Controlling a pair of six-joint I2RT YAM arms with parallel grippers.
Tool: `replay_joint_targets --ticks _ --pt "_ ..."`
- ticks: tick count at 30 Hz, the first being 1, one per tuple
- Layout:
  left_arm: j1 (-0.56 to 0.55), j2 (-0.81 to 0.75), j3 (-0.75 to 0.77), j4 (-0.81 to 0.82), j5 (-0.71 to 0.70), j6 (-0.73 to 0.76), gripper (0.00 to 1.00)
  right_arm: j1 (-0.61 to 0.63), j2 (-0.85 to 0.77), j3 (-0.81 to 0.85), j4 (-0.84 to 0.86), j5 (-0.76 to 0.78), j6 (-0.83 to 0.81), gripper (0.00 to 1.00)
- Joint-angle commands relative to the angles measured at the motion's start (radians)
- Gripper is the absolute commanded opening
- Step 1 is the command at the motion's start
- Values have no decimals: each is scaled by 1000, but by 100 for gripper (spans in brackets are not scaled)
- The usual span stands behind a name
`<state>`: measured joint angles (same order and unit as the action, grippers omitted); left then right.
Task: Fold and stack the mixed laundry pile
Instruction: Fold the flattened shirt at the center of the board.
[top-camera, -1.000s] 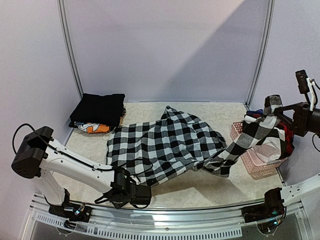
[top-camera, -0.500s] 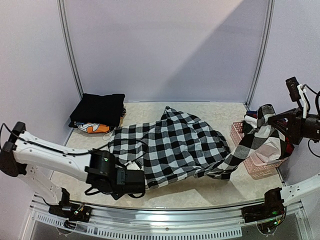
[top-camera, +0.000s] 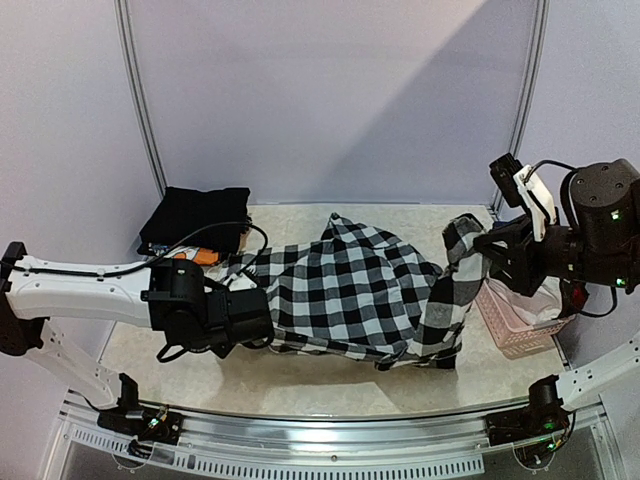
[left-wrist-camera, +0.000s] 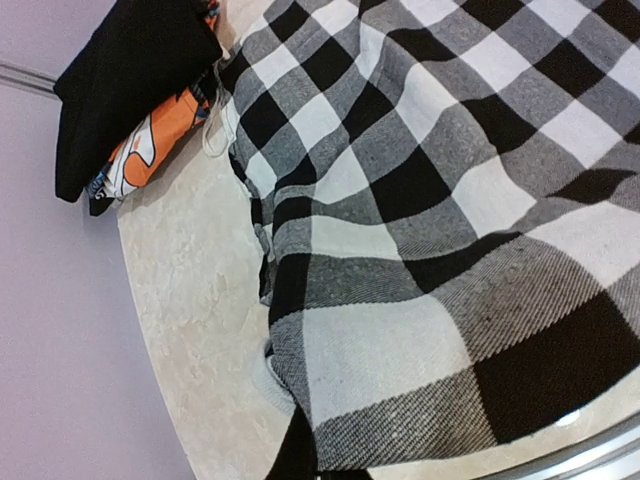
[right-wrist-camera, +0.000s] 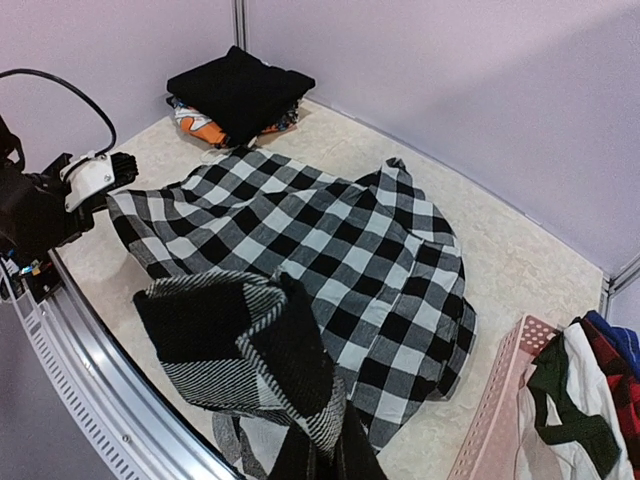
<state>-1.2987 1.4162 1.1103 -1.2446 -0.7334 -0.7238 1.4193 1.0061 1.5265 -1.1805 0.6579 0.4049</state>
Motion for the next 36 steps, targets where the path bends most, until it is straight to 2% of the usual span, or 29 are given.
replay_joint_targets --ticks 1,6,11,14,18,23,29,36 --pt "76 -13 -46 122 40 44 0 0 -20 -7 121 117 -68 0" --pt "111 27 -53 163 84 73 0 -1 -38 -41 265 196 -168 0" --pt "178 24 -87 192 102 80 0 -38 2 -54 402 186 -344 0" --pt "210 16 -118 224 129 86 0 -146 49 -37 432 94 -411 0" --pt "236 26 -140 251 145 90 0 -385 150 -16 471 -95 -451 0" --pt "277 45 -161 259 140 91 0 -561 270 31 524 -267 -502 0" --pt "321 53 -191 258 147 91 1 -686 466 245 505 -546 -628 0" --pt "369 38 -217 295 179 97 3 -754 767 622 365 -629 -754 0"
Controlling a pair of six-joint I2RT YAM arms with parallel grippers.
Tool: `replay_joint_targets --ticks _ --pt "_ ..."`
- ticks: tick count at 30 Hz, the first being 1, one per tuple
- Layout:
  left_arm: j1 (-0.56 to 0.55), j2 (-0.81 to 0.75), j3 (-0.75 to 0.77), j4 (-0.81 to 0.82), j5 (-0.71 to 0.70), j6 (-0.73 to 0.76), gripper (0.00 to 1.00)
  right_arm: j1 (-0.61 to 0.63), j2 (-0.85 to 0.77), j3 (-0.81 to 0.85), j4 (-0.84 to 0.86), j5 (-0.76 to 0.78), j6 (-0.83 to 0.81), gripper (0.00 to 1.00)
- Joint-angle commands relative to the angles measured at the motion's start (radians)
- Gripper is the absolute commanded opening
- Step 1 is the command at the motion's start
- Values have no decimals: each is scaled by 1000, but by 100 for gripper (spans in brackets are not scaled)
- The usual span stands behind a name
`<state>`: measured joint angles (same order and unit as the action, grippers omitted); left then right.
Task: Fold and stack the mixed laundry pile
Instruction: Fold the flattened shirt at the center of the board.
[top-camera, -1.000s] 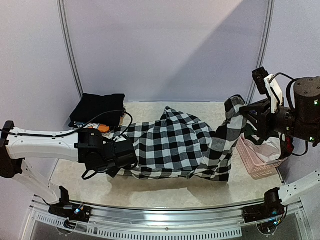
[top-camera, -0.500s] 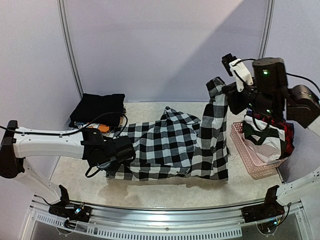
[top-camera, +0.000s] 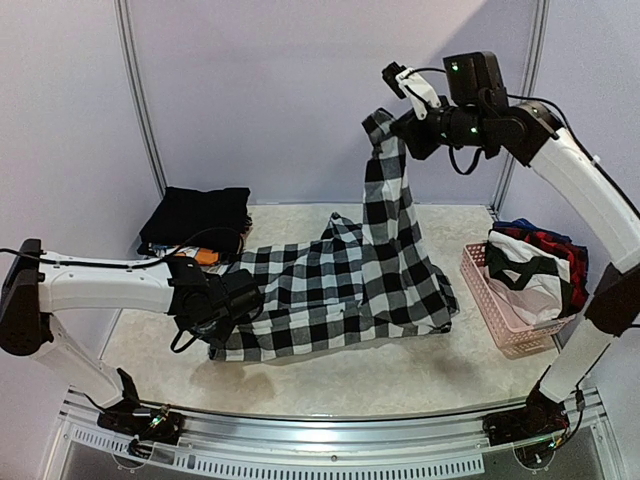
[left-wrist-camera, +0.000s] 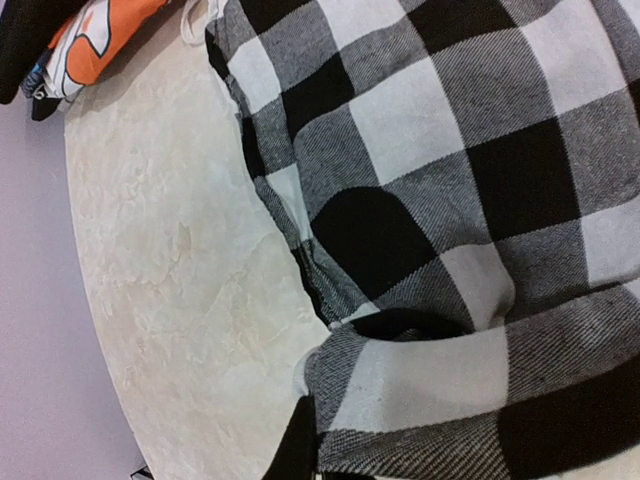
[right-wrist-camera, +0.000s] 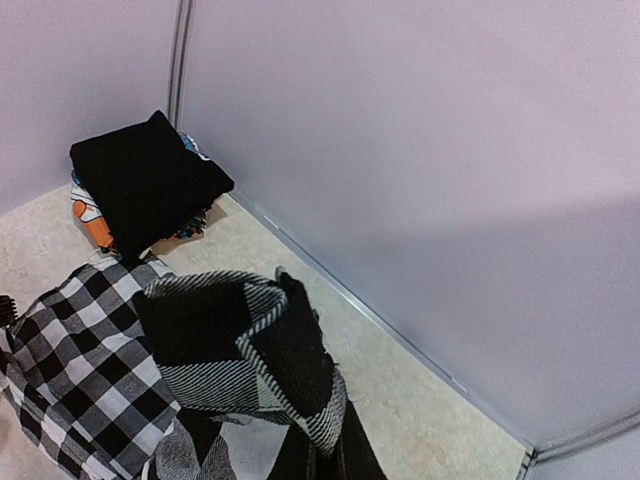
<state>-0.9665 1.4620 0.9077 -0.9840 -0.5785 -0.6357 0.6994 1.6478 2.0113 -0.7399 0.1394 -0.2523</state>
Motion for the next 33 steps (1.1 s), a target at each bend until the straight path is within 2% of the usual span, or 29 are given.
replay_joint_targets --ticks 1,9,15,18,20,22,27,30,33 --pt "45 -4 -18 42 26 11 3 -38 161 161 -83 -125 -109 0" --pt "95 60 -43 127 50 37 0 -54 306 175 -72 -179 -151 0" --pt "132 87 -23 167 27 58 3 -56 278 87 -12 -216 -141 0" --pt "140 119 22 108 -41 31 8 -56 250 50 9 -220 -124 0" --pt "140 130 39 70 -74 -5 30 -56 232 28 8 -242 -107 0" --pt "135 113 38 57 -73 -28 47 -56 212 1 5 -288 -97 0" --pt "125 -21 2 51 -99 -61 98 -57 146 -34 3 -341 -81 0" --pt "119 -119 -20 63 -110 -61 100 -55 130 -34 27 -351 1 0" --pt "109 -203 -41 105 -75 -34 100 -50 129 -38 36 -315 165 0"
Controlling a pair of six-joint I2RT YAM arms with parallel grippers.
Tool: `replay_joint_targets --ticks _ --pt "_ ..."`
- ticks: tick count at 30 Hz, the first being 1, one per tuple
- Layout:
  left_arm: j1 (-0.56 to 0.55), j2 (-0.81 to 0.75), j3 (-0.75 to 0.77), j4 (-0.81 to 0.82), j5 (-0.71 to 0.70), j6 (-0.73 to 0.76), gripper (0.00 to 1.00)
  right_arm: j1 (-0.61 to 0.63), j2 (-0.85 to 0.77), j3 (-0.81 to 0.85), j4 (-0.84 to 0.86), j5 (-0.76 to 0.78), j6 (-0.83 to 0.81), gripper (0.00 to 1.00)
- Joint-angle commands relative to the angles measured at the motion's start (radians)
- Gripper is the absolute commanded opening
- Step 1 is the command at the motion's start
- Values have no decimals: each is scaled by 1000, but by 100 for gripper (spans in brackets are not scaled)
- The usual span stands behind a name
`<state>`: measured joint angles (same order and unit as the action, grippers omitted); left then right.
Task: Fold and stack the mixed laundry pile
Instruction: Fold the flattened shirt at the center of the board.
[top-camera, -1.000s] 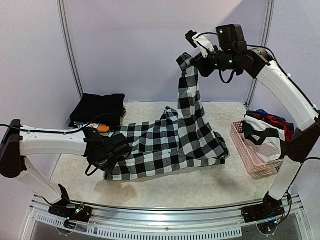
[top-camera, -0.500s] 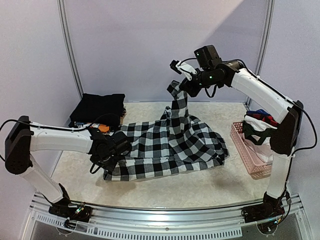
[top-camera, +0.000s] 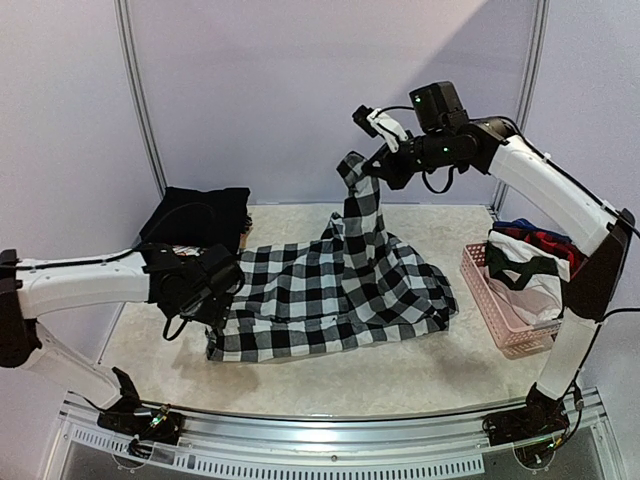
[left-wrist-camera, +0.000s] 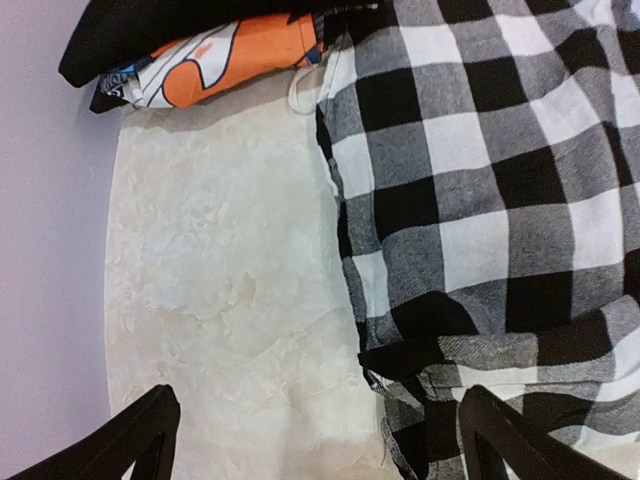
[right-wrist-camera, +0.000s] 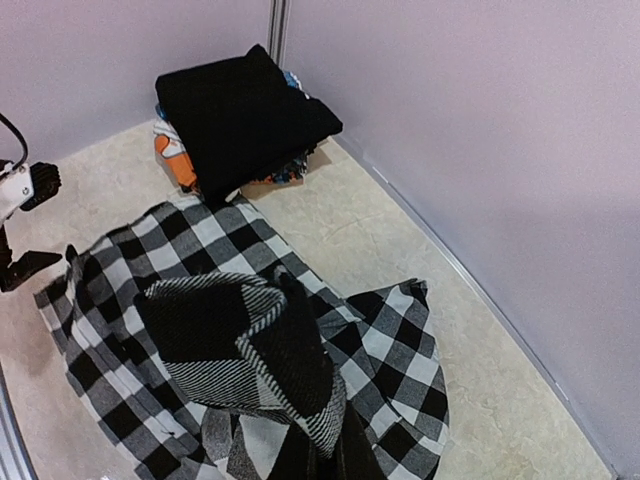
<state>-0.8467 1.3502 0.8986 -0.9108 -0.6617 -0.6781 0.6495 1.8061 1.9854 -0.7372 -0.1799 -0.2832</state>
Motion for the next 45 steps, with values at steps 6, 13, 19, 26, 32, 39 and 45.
replay_joint_targets --ticks 6,13,19,26,32,39,45 --pt "-29 -222 -122 260 331 135 83 97 -21 -78 14 309 418 0" --pt "-34 -115 -173 477 509 160 63 197 -4 -177 16 594 636 0" --pt "-16 37 -137 412 409 122 52 285 25 -203 25 569 742 0" --pt "64 133 -181 367 377 111 53 416 72 -216 81 508 829 0" --pt "80 152 -190 379 369 89 58 490 175 -203 173 461 907 0" --pt "80 -29 -234 358 310 69 66 523 287 -193 290 428 1017 0" --pt "81 -159 -265 337 279 59 70 526 364 -181 400 382 1078 0"
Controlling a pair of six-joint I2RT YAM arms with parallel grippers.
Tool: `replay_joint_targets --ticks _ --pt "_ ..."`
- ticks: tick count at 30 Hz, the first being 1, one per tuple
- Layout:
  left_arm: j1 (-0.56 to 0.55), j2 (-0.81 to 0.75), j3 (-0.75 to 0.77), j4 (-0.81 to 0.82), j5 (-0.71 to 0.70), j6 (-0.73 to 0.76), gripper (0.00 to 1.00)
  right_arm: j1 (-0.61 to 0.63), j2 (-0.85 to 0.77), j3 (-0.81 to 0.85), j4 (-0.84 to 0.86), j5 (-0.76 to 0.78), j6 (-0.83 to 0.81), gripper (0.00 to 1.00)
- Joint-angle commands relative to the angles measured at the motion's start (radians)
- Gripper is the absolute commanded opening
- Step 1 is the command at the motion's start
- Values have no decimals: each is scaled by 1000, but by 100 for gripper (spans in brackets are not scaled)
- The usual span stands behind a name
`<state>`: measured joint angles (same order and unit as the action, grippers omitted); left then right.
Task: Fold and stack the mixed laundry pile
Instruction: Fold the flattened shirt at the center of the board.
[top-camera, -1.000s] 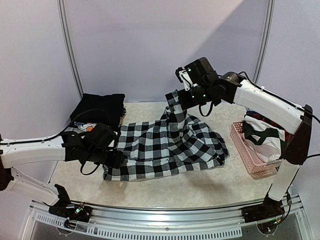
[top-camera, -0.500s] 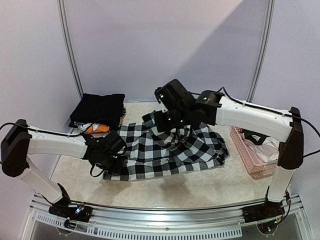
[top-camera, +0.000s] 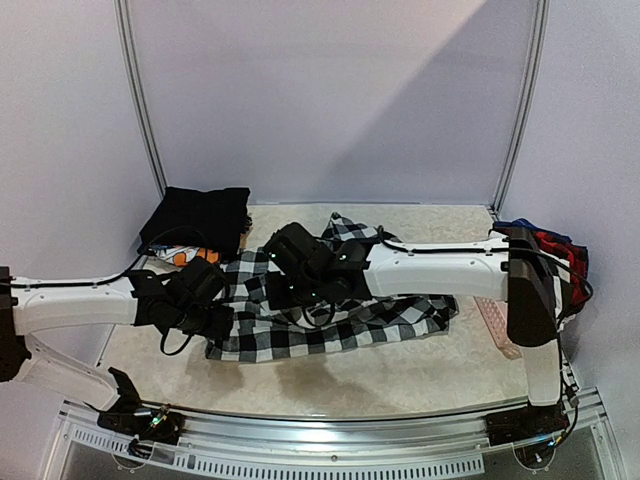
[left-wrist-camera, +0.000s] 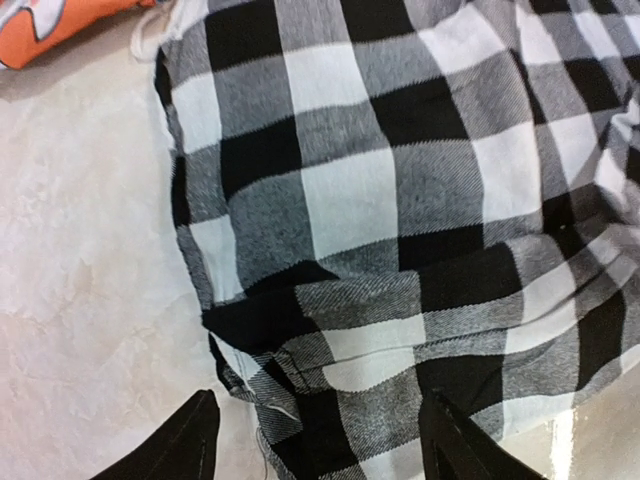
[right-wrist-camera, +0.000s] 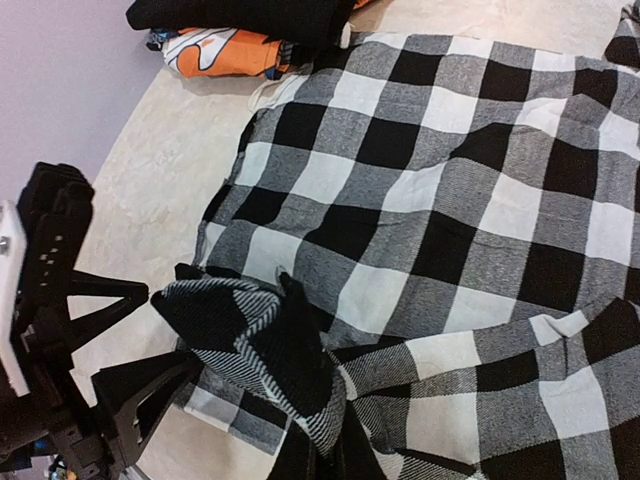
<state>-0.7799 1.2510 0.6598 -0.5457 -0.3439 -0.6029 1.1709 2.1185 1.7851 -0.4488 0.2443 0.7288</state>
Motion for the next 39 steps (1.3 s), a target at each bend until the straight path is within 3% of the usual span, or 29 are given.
replay_joint_targets --ticks 1,8,16,20,24,31,34,39 --pt "14 -77 -29 -31 -44 -18 71 5 71 24 130 -56 68 0" --pt "14 -145 -41 -55 -59 -21 71 5 193 132 138 -102 66 1" --pt "16 -190 -49 -68 -79 -27 71 4 235 130 193 -153 103 6" --pt "16 -224 -53 -80 -89 -34 71 5 243 132 258 -339 90 26" --pt "16 -259 -54 -97 -95 -40 71 13 237 140 287 -446 67 39" --pt "16 -309 -50 -125 -96 -44 70 30 183 165 268 -590 -19 57" --pt "16 -329 -51 -122 -79 -38 70 33 126 156 178 -552 -77 58" --pt "11 -281 -53 -43 52 -1 64 3 -38 20 53 -352 -173 54"
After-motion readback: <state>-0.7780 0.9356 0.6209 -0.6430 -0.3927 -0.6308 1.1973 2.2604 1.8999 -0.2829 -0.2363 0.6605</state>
